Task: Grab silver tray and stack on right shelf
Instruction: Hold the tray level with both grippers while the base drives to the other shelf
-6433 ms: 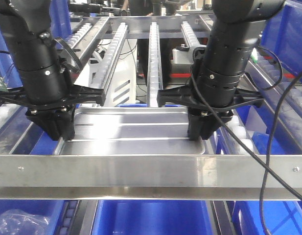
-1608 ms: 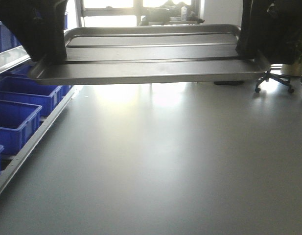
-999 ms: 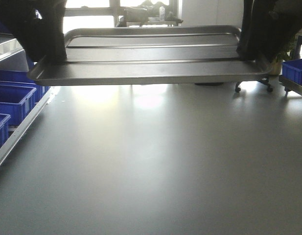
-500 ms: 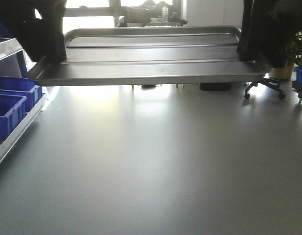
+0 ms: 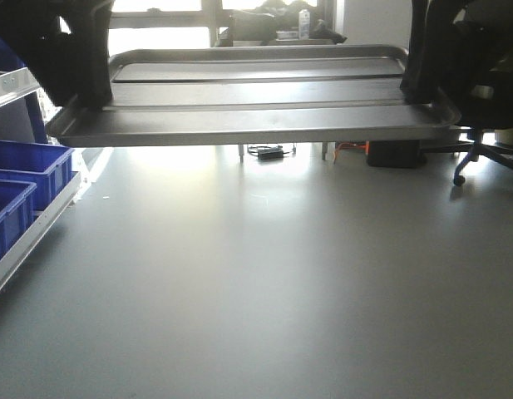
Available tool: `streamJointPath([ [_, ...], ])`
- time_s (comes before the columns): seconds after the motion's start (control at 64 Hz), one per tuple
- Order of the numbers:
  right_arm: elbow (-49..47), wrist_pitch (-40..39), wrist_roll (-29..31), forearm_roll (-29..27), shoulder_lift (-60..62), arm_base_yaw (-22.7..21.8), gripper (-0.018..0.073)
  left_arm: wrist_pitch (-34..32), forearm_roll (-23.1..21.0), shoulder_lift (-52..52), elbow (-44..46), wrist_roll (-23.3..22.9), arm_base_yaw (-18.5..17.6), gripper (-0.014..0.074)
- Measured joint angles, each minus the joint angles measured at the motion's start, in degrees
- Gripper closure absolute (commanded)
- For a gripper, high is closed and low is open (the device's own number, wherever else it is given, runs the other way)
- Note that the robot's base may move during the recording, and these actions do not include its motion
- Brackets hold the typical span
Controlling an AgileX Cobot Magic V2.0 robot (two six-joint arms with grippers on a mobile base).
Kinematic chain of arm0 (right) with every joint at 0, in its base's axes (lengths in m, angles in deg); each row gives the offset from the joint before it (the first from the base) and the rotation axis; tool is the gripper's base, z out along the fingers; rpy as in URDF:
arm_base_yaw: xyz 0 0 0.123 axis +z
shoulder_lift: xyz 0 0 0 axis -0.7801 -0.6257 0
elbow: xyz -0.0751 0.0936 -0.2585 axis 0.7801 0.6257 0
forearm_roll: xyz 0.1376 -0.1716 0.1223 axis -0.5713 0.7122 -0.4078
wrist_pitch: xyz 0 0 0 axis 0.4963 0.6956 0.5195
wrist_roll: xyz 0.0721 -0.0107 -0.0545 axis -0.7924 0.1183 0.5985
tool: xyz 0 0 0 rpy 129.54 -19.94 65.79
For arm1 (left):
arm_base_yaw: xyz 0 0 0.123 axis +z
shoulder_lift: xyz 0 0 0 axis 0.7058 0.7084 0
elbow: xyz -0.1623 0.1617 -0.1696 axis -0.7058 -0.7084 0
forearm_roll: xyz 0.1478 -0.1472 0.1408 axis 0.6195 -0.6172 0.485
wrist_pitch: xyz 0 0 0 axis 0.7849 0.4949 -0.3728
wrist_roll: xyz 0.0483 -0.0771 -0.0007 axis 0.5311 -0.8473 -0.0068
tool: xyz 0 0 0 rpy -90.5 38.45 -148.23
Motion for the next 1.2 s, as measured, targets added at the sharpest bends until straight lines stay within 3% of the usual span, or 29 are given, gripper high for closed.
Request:
streamJointPath([
  [1.202, 0.14, 0.33, 0.00, 0.21, 0.00, 0.00, 0.0503, 0.41, -0.99, 0.00, 0.00, 0.00, 0.00, 0.0689],
])
